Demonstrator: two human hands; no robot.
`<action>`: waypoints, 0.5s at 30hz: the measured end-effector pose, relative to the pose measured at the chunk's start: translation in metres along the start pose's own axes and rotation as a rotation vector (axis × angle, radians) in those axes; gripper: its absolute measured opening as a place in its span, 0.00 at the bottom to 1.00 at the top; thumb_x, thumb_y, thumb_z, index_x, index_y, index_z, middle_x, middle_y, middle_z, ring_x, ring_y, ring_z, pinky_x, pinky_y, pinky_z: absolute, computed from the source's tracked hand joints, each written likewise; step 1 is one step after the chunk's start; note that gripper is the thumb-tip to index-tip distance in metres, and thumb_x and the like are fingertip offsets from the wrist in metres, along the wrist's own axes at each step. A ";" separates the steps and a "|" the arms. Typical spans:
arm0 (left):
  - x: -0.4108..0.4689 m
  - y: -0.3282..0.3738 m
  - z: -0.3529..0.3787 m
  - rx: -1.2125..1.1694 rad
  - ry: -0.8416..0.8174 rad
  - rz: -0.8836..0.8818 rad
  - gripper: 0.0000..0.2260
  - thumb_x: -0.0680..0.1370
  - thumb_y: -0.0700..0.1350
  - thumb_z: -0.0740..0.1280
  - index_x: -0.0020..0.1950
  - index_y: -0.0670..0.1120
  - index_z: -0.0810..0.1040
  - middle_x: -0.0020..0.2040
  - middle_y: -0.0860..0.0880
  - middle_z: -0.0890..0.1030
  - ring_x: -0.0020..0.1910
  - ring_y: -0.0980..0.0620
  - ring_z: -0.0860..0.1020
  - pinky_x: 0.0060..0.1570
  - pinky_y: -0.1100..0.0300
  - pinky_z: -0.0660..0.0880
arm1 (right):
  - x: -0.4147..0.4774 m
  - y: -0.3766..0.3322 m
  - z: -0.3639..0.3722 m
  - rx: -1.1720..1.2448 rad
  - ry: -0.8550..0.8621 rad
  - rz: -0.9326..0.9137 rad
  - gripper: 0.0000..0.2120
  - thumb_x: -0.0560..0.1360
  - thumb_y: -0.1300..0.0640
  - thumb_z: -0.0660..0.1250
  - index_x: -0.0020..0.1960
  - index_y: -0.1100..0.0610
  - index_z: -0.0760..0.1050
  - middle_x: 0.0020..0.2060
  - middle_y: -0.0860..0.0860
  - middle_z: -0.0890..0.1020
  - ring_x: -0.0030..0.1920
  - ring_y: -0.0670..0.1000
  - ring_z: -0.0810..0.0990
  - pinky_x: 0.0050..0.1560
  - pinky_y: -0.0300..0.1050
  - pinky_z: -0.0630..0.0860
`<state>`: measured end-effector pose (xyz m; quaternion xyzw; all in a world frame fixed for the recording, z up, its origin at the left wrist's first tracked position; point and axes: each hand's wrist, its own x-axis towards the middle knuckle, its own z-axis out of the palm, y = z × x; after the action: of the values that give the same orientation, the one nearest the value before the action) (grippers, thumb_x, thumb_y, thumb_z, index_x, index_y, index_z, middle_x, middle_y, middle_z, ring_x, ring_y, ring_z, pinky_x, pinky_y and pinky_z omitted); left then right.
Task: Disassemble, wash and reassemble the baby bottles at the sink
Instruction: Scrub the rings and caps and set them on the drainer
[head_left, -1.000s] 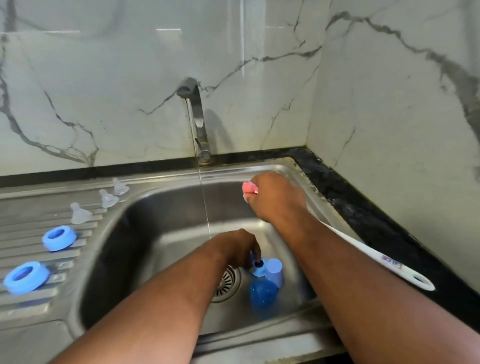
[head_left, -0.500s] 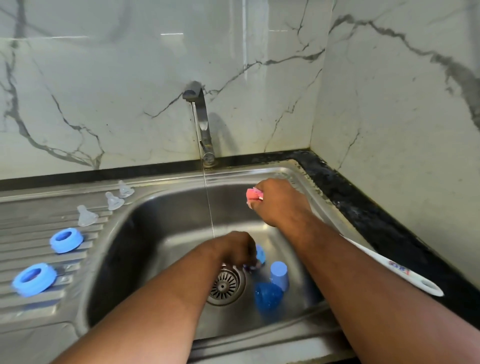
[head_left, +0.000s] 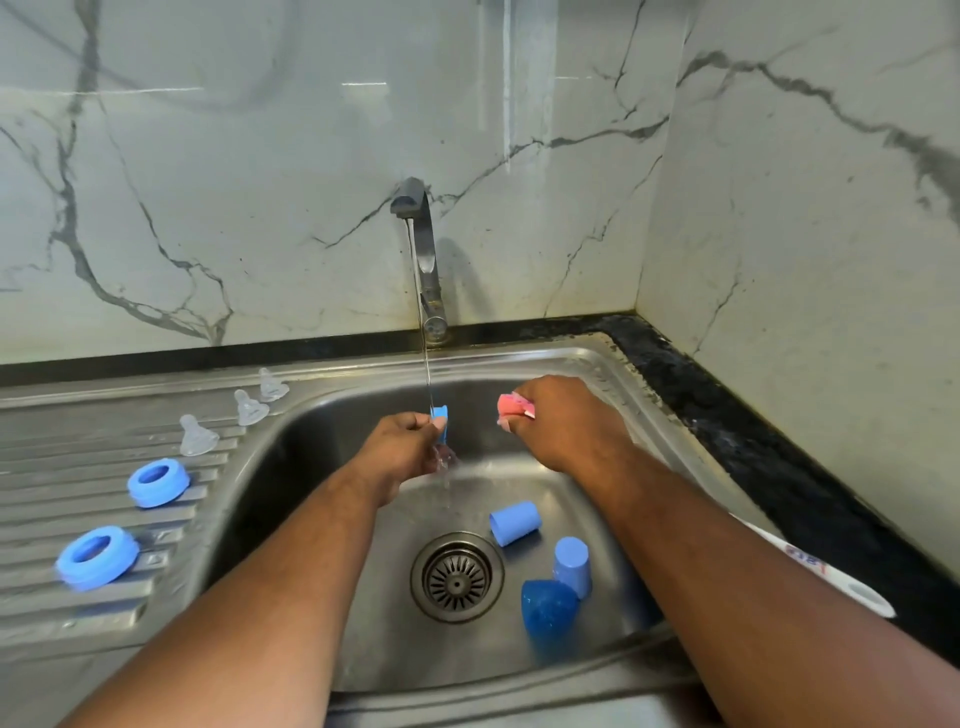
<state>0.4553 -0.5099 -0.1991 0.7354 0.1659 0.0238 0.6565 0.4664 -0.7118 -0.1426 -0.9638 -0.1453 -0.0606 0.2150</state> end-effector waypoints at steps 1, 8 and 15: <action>-0.003 0.003 -0.001 -0.013 0.015 0.010 0.08 0.84 0.43 0.65 0.55 0.40 0.79 0.44 0.40 0.81 0.39 0.49 0.80 0.34 0.62 0.79 | 0.000 -0.002 0.000 0.008 -0.009 -0.012 0.13 0.78 0.45 0.69 0.59 0.50 0.81 0.53 0.51 0.84 0.51 0.54 0.81 0.55 0.51 0.79; -0.045 0.037 -0.004 -0.090 0.035 0.014 0.09 0.83 0.49 0.66 0.52 0.45 0.81 0.47 0.44 0.82 0.45 0.47 0.81 0.51 0.51 0.80 | -0.013 -0.020 -0.014 0.085 -0.051 -0.184 0.15 0.78 0.44 0.71 0.64 0.40 0.80 0.55 0.46 0.84 0.52 0.50 0.81 0.52 0.45 0.77; -0.099 0.029 -0.025 -0.124 -0.060 0.030 0.10 0.81 0.48 0.68 0.47 0.43 0.81 0.40 0.47 0.83 0.39 0.50 0.81 0.35 0.61 0.78 | -0.027 -0.040 -0.016 0.091 0.010 -0.409 0.18 0.81 0.45 0.64 0.70 0.41 0.74 0.55 0.48 0.78 0.56 0.51 0.77 0.52 0.47 0.74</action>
<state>0.3616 -0.5152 -0.1491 0.6960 0.1331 0.0219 0.7052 0.4275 -0.6910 -0.1169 -0.9033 -0.3393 -0.1009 0.2424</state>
